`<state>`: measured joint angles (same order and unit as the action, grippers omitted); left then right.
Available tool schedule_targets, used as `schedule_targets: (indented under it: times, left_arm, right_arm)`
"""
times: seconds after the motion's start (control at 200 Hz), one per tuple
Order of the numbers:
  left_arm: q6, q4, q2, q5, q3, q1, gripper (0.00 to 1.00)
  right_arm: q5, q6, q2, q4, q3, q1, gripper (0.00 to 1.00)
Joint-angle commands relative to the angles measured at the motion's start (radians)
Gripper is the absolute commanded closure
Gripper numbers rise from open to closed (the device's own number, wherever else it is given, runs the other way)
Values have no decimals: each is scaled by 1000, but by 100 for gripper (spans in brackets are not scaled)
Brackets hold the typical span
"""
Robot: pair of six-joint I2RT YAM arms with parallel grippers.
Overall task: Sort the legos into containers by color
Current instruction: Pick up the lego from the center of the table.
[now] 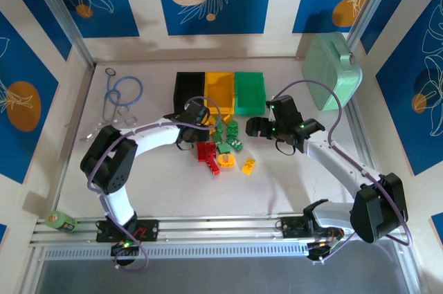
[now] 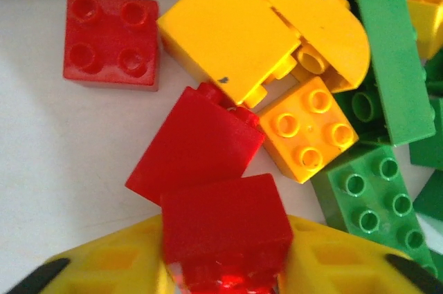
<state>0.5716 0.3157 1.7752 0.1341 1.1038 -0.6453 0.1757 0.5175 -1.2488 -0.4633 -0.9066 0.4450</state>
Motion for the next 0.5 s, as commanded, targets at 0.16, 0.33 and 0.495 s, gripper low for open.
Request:
schedule_targets:
  times: [0.16,0.33,0.495]
  left_arm:
    - [-21,71,-29,59,33,-27,71]
    - [-23,96,-102,85,31,-31,71]
    - [-72,125,-131,124,89,-18,71]
  right_arm:
    - [-10,13,14,9,13,-1,14]
    - [-14,18,25,14,21,0,14]
    - [-19,18,26,14,22,0,14]
